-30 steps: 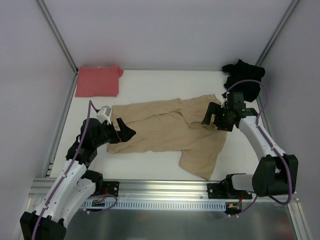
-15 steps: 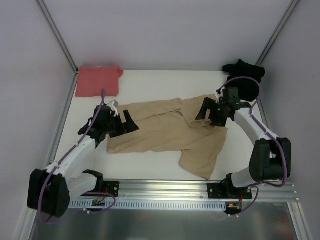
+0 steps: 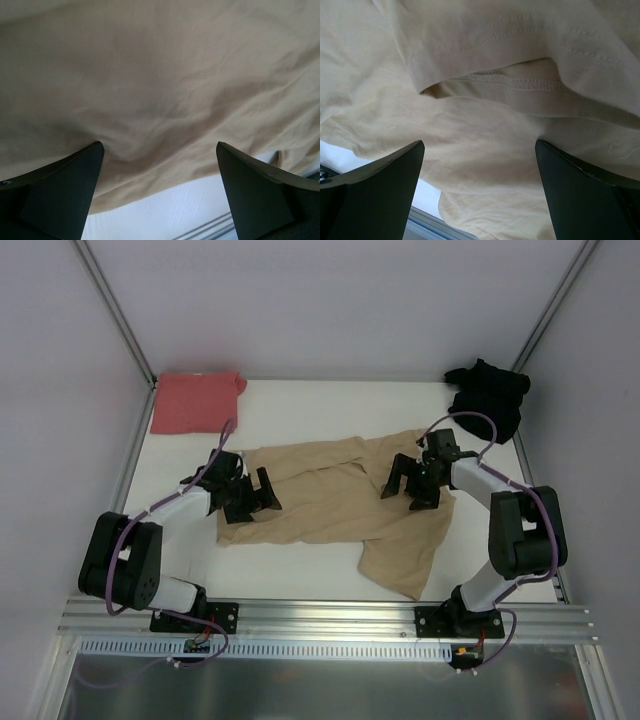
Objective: Fold and stack the t-shirts
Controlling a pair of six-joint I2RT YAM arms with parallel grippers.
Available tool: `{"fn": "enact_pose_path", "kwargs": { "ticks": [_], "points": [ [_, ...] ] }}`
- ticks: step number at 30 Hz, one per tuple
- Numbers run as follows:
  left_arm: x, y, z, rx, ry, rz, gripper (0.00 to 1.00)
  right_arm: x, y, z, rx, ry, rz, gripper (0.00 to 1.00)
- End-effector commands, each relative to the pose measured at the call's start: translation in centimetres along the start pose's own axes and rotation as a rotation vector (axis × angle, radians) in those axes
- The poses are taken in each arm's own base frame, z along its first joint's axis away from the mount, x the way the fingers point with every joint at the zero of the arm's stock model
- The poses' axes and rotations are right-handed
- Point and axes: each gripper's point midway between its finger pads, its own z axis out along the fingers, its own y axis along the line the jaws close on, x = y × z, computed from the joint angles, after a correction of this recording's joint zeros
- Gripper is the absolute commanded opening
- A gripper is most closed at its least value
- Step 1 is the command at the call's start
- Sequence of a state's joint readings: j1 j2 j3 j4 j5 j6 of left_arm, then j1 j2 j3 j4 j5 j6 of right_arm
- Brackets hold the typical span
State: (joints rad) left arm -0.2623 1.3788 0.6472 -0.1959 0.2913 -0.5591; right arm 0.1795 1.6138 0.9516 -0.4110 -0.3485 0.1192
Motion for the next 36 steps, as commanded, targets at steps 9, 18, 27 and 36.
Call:
{"fn": "enact_pose_path", "kwargs": {
  "ticks": [9,18,27,36],
  "points": [
    [-2.2,-0.8,3.7,-0.019,0.049,-0.049,0.99,-0.8,-1.1,3.5,0.015,0.033,0.027,0.99],
    [-4.4,-1.2,6.3,-0.039,0.076,-0.047,0.99,-3.9,-1.3,5.2,-0.001,0.031,0.062,1.0],
    [-8.1,-1.4,8.0,-0.031,0.074,-0.063,0.99,-8.0,-0.8,5.8,-0.033,0.001,0.093,0.99],
    [-12.8,-2.5,8.7,-0.016,0.05,-0.057,0.99,-12.1,-0.3,6.7,-0.069,-0.017,0.125,1.0]
  ]
}}
